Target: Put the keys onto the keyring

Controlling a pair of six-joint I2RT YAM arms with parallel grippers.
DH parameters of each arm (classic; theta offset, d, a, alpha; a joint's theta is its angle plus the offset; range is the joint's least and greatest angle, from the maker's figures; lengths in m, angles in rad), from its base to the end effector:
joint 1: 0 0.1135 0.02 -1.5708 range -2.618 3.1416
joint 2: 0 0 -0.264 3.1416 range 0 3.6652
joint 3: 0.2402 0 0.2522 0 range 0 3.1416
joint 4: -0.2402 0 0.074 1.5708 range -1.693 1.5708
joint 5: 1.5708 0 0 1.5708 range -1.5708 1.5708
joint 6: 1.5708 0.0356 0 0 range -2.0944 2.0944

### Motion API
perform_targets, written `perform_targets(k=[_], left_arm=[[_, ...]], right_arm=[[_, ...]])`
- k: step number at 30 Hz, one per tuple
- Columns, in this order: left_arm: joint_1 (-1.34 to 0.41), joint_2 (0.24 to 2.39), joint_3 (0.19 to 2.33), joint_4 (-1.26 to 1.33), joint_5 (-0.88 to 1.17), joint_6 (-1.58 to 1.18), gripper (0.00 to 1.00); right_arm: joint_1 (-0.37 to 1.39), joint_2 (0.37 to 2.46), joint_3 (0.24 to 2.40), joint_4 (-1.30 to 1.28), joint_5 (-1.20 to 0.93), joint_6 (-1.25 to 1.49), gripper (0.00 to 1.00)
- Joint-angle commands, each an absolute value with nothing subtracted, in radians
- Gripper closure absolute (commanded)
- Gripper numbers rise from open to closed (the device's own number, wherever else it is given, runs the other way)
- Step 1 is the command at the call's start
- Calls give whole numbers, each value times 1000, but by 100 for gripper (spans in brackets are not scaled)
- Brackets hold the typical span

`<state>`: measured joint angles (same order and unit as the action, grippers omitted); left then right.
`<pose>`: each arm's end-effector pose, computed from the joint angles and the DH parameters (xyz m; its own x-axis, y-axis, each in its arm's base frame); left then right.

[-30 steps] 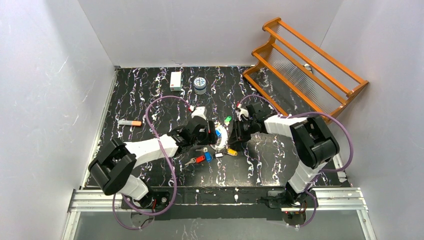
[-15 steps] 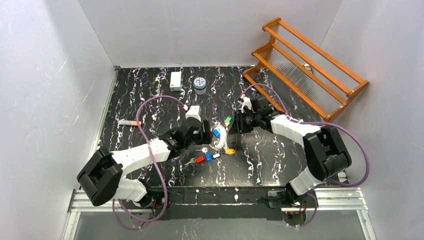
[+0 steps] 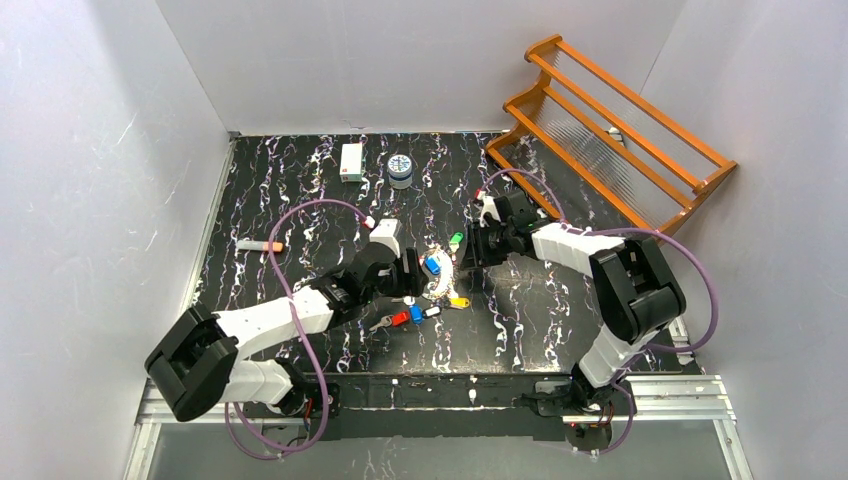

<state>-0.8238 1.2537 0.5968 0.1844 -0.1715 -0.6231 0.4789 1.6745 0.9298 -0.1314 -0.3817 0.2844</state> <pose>0.1848 -0.1906 0.2126 -0.6128 -0.1846 -0.7684 0.3228 0.8291 -0.4565 0.2926 0.1669 0.1719 -0.8338 -0.1395 -0.5341 -0.4223 0.7844 0.4543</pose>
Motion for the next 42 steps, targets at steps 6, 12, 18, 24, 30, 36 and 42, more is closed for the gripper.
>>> perform_targets(k=[6,12,18,24,30,36,42], left_arm=[[-820,1276,630,173,-108,-562,34],[-820,1299,639,178,-97,-563,33],[-820,1303,645,160,-102,-563,33],[-821,1294,618,180,-116,-577,32],[-820,1305,609,196,-120,-597,32],[-820,1300,580,249,-126,-650,31],[-820,1278,551,290,-128,-696,31]], right_arm=[[479,1722,956,-115,-523,264,55],[480,1778,936,-57,-652,332,51],[482,1730,914,-41,-717,341,49],[482,1634,869,-82,-601,344,43],[490,1629,816,-106,-590,393,44],[554,1625,727,23,-605,501,45],[567,1668,735,141,-565,552,46]])
